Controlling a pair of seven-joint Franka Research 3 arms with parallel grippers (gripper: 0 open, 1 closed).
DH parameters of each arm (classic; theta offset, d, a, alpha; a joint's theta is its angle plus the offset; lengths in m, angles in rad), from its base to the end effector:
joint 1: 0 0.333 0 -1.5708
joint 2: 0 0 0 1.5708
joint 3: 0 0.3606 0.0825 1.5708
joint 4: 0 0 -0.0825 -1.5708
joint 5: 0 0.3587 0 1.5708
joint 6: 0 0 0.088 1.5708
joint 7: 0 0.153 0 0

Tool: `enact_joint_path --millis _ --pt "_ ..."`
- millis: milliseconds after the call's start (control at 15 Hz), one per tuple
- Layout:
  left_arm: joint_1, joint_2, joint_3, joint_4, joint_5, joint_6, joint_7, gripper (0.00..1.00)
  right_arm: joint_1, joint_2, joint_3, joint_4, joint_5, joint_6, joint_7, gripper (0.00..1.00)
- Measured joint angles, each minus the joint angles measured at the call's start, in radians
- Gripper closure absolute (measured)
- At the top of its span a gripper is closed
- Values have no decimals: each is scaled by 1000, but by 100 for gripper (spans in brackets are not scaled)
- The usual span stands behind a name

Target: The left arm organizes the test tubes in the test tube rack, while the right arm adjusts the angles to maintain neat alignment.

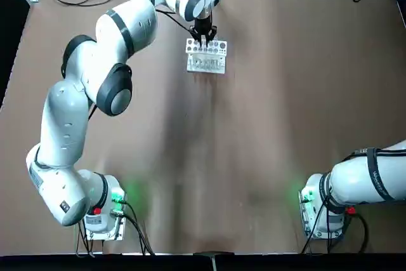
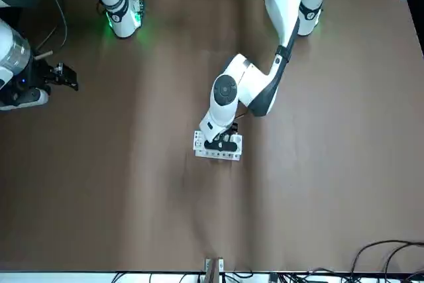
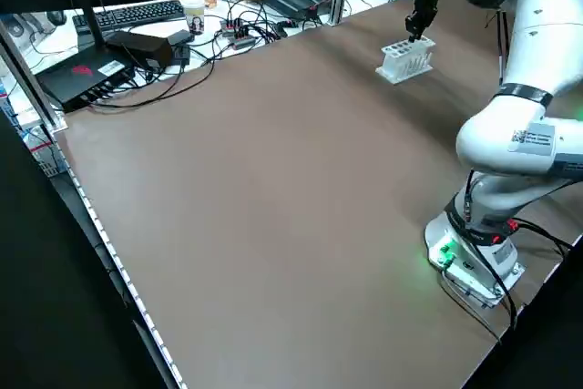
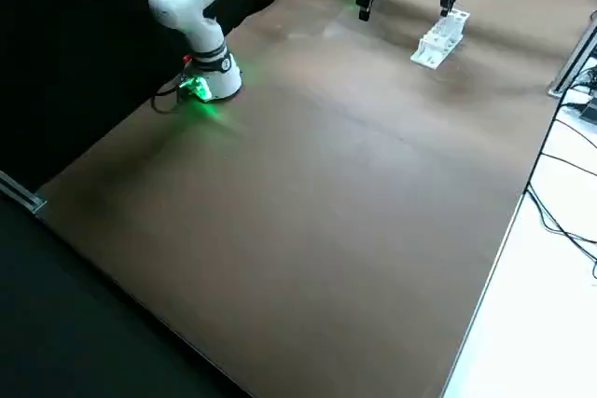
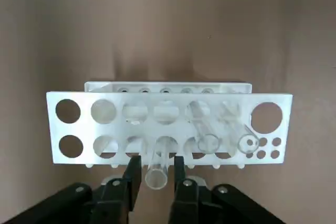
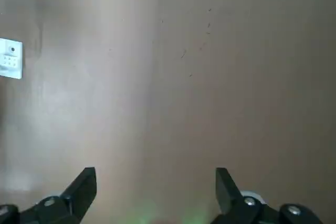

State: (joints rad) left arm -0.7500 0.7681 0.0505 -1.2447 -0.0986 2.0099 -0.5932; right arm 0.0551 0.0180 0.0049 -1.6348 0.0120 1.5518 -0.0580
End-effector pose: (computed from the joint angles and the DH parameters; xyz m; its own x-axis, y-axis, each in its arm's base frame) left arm 0.5666 -0.5024 0.3035 0.9963 -0.0790 -0.0324 -0.0776 -0.9960 0.0433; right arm 0.5243 0.0333 0.5838 0.9880 0.1177 -0.1000 0.1164 -0.9930 -0.0179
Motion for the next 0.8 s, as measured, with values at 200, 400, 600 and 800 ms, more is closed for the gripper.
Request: enact_joint_path --millis 200,400,600,800 --pt "0 1 0 0 0 -1 0 68 0 0 0 0 0 0 0 0" --pt "0 2 0 0 0 -4 0 69 1 0 0 0 0 -2 0 0" --pt "0 2 0 0 0 -7 0 69 1 0 0 0 0 -2 0 0" --pt "-1 3 -1 0 0 -13 0 70 1 0 1 0 0 -2 0 0"
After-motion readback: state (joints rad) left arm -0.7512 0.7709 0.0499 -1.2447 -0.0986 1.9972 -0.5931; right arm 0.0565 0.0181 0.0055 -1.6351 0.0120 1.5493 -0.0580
